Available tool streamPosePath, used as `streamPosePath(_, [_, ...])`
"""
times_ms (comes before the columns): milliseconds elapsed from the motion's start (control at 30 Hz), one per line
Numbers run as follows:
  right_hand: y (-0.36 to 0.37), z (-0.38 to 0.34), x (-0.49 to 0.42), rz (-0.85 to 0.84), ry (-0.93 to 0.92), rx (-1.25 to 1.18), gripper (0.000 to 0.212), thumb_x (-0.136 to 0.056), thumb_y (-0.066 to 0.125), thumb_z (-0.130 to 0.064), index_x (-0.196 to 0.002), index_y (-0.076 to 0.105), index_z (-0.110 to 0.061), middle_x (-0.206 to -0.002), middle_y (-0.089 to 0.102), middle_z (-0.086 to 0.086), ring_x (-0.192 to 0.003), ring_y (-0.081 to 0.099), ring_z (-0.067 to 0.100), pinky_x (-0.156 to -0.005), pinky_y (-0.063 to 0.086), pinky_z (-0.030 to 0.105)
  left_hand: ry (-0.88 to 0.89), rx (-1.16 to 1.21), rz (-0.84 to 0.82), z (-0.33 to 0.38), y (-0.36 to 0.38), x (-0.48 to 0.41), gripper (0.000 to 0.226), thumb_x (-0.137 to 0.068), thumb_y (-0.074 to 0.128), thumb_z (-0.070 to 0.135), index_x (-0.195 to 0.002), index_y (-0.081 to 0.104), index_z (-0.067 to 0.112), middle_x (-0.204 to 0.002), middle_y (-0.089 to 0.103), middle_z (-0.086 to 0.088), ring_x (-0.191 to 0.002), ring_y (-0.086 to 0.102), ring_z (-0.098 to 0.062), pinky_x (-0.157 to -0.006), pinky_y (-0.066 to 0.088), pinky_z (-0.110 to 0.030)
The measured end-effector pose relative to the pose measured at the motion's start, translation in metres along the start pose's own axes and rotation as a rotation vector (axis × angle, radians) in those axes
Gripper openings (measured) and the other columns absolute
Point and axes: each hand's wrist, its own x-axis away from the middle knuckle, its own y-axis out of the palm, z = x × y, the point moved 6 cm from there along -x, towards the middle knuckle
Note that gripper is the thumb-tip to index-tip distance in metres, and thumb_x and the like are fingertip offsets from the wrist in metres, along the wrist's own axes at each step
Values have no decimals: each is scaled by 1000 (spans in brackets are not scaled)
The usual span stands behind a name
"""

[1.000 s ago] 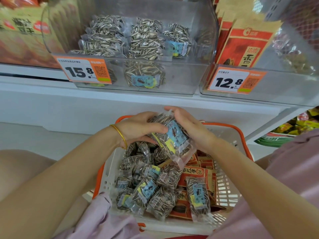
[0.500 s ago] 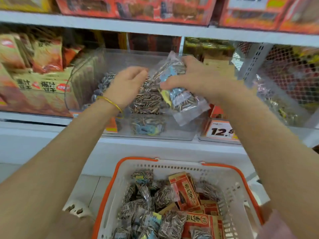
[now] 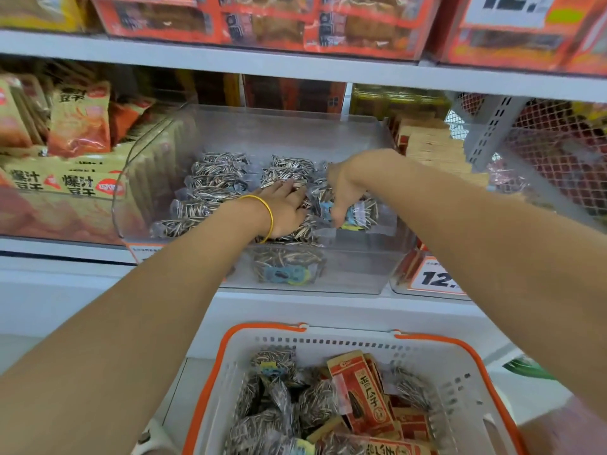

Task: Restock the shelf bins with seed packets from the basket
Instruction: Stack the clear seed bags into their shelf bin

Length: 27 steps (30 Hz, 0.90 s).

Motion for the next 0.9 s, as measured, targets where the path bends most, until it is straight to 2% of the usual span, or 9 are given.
streamPosePath(100, [11, 0, -6, 48, -83, -46, 93, -72, 74, -52, -140, 30, -7, -138, 44, 8, -118, 49, 29, -94, 47, 41, -5, 9, 5, -1, 0, 1, 56, -101, 18, 41, -150, 0, 21, -158, -12, -5, -146, -7, -23, -118, 2, -43])
streamPosePath(267, [25, 2, -3, 191, 40, 321, 112, -65, 47, -85, -151, 8, -25, -151, 25, 2, -131, 34, 29, -92, 39, 40, 0, 31, -1, -2, 2, 2, 55, -101, 18, 41, -150, 2, 23, -158, -12, -5, -146, -7, -22, -118, 2, -43])
streamPosePath(367, [33, 1, -4, 145, 86, 270, 119, -69, 62, -72, -151, -4, -19, -152, 24, 4, -127, 44, 28, -77, 43, 36, -7, 37, 4, -1, 2, 3, 55, -101, 19, 40, -150, 2, 23, -158, -11, -5, -146, -7, -22, -118, 2, -43])
streamPosePath(467, [37, -2, -3, 141, 66, 181, 108, -72, 79, -38, -148, 9, -5, -145, 34, 4, -123, 49, 28, -75, 44, 39, -4, 45, 9, -2, 1, 3, 54, -101, 20, 39, -150, 3, 23, -158, -10, -5, -146, -6, -22, -118, 2, -43])
streamPosePath(567, [32, -8, 0, 231, 52, 123, 90, -78, 74, -19, -145, 15, -5, -145, 32, 8, -124, 48, 32, -80, 46, 39, 5, 48, -1, -1, 1, 4, 54, -101, 20, 39, -150, 3, 25, -158, -10, -5, -146, -6, -22, -118, 2, -43])
streamPosePath(700, [36, -8, -1, 210, 52, 158, 104, -76, 77, -21, -149, 4, -8, -145, 26, 13, -123, 46, 37, -81, 44, 38, 8, 45, 5, 0, 2, 2, 54, -101, 20, 39, -150, 4, 25, -158, -10, -4, -146, -5, -22, -118, 2, -43])
streamPosePath(767, [36, -6, 3, 152, 33, 100, 108, -70, 82, -27, -148, 9, -9, -143, 29, 13, -122, 46, 37, -83, 46, 40, 7, 50, -2, -3, 4, -2, 54, -101, 21, 39, -150, 4, 25, -158, -9, -4, -146, -4, -22, -118, 3, -43])
streamPosePath(833, [27, -5, 15, 140, -6, 9, 89, -70, 82, -26, -140, 30, -7, -135, 38, 14, -118, 50, 34, -87, 49, 42, 25, 57, 6, -4, 0, -4, 54, -101, 25, 37, -150, 9, 24, -158, 0, -8, -146, 5, -25, -118, 10, -41])
streamPosePath(900, [12, -1, 36, 289, -64, -106, 50, -80, 73, -15, -122, 49, -5, -118, 50, 12, -106, 55, 31, -81, 50, 37, 72, 113, 107, 0, -16, 4, 47, -100, 32, 29, -146, 27, 16, -152, 27, -16, -138, 28, -30, -112, 25, -37])
